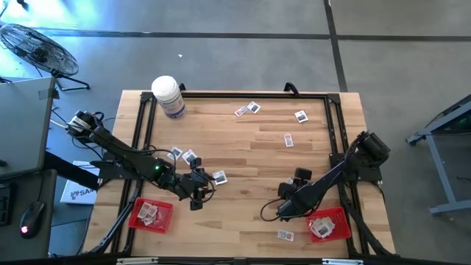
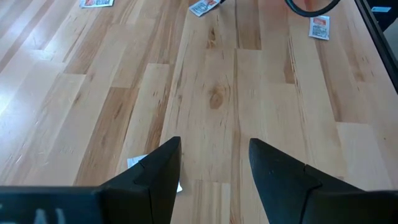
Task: Pick & Place First Aid Supplies
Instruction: Put the ointment pack into the left red bin
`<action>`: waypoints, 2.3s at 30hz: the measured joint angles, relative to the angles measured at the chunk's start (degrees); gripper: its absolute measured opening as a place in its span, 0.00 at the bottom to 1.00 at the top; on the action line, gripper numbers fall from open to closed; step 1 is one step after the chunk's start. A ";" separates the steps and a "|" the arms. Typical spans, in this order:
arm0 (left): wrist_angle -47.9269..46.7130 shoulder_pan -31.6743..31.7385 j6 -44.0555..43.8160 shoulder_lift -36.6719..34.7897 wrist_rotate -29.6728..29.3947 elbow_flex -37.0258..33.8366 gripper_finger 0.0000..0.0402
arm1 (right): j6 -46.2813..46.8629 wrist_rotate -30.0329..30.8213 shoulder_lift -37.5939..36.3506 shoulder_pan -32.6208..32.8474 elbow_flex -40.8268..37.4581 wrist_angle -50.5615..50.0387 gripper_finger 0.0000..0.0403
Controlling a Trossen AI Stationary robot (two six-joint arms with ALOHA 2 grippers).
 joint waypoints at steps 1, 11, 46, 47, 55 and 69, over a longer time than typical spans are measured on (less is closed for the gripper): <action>0.00 0.02 0.00 0.00 0.00 0.00 0.46 | -0.15 -0.35 0.00 -0.23 -0.02 0.15 0.31; 0.00 0.01 0.00 0.00 0.02 0.00 0.46 | -2.47 -3.69 0.00 -1.09 -0.67 1.78 0.26; 0.00 0.01 0.00 0.00 0.06 0.00 0.46 | 2.62 -3.32 -9.20 -2.96 -6.24 10.76 0.00; 0.00 0.01 0.00 0.00 0.06 0.00 0.46 | 1.89 -3.75 -9.54 -2.86 -6.25 11.38 0.00; 0.00 0.01 0.00 0.00 0.04 0.00 0.46 | -1.43 -4.42 -10.83 -2.89 -6.22 14.43 0.00; 0.05 0.02 1.08 0.00 -1.33 0.00 0.46 | -11.35 -4.84 -10.93 -2.50 -6.99 29.53 0.00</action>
